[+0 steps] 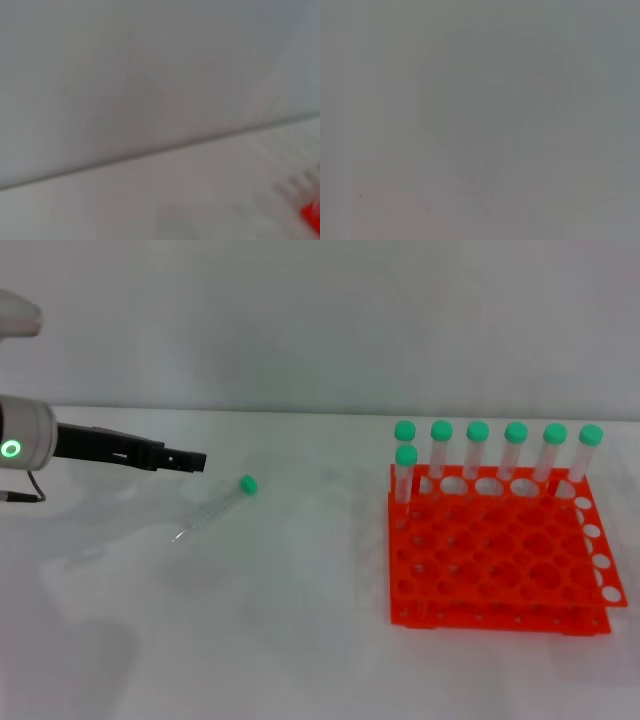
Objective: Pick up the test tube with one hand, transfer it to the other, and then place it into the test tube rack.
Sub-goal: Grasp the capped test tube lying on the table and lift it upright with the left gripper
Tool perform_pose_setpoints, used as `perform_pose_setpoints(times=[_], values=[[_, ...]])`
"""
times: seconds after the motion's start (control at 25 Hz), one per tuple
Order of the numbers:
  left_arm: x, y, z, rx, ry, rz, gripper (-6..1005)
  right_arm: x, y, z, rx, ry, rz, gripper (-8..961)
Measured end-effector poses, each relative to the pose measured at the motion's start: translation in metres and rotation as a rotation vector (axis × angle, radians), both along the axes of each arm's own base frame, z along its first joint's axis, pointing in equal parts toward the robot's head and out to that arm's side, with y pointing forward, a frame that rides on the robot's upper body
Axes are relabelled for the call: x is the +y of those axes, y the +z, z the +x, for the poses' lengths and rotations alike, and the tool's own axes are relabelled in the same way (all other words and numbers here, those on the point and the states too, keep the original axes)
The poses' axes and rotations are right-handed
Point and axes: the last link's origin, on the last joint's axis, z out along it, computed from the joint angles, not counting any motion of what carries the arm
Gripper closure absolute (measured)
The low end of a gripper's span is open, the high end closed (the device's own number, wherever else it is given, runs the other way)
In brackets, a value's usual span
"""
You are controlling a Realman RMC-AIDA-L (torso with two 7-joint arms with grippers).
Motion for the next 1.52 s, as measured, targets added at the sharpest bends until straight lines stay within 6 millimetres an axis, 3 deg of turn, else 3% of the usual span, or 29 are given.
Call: perform_pose_setpoints(times=[0.36,1.2,1.52], values=[[0.007,-0.009,0.012,0.146,0.046,-0.108,181,0.002,-0.001,0.000,-0.001,-0.010,-0.010,197],[0.003,-0.041,-0.003,0.304,0.040,-0.112,191,0.004,-0.003,0.000,-0.001,-0.017,-0.018,209],[0.003,-0.047,-0.001,0.337,-0.014,-0.125,391,0.004,-0.003,0.001,0.005,-0.019,-0.018,213]])
